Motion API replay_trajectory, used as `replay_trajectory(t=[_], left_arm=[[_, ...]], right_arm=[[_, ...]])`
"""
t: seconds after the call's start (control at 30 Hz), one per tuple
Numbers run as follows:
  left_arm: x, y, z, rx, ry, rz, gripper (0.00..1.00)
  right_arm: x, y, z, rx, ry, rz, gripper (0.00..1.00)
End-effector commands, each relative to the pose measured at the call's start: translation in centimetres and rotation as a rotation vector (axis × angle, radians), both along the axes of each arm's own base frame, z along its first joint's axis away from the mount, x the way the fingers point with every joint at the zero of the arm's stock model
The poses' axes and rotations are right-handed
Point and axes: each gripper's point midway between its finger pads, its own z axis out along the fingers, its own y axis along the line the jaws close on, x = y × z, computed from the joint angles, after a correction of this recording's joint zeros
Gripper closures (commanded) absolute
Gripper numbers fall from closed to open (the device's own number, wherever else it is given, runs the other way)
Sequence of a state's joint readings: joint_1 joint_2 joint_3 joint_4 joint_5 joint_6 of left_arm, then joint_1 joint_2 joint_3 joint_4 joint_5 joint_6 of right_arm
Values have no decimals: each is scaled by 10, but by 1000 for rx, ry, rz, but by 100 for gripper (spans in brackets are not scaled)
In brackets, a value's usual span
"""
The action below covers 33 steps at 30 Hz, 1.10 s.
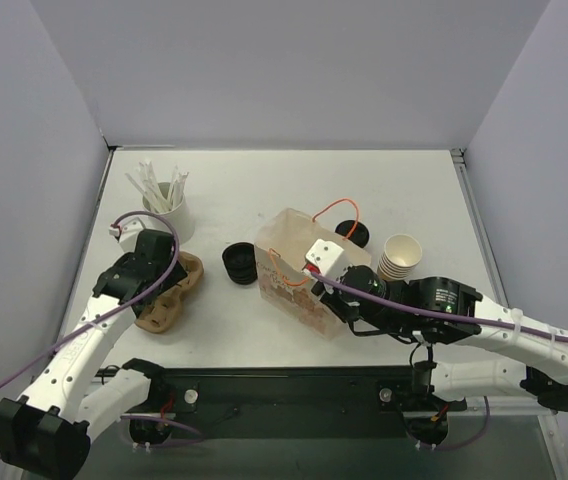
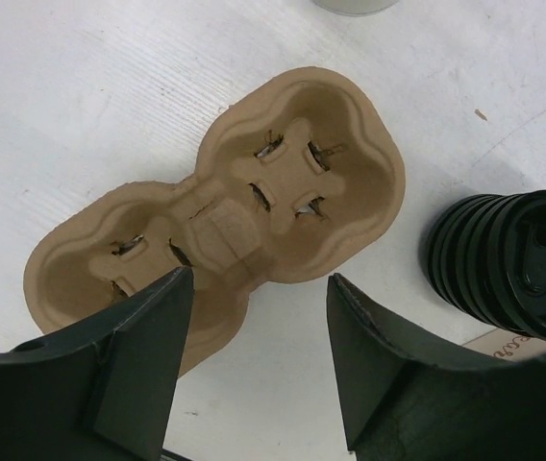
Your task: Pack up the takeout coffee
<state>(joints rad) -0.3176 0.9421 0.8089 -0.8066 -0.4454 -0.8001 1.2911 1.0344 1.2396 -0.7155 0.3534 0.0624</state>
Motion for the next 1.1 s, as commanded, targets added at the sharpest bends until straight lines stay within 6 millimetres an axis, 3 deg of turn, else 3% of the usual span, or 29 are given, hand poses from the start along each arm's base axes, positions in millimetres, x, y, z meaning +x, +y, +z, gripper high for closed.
replay_trajectory(t=[0.0, 0.23, 0.43, 0.8, 1.07], left_arm=[[16, -6, 10, -42, -71, 8, 33], [19, 2, 6, -2, -45, 64, 34], [20, 6, -4, -3, -25, 130, 37], [20, 8, -41, -18, 116, 279, 41], [14, 15, -49, 2, 144, 343, 41]], right_arm=[[5, -12, 15, 28, -50, -47, 68], [3, -20, 48, 172, -52, -89, 44], [1, -30, 74, 289, -58, -127, 41], [-2, -60, 77, 394, -68, -198, 41], [-2, -76, 67, 402, -83, -225, 41]])
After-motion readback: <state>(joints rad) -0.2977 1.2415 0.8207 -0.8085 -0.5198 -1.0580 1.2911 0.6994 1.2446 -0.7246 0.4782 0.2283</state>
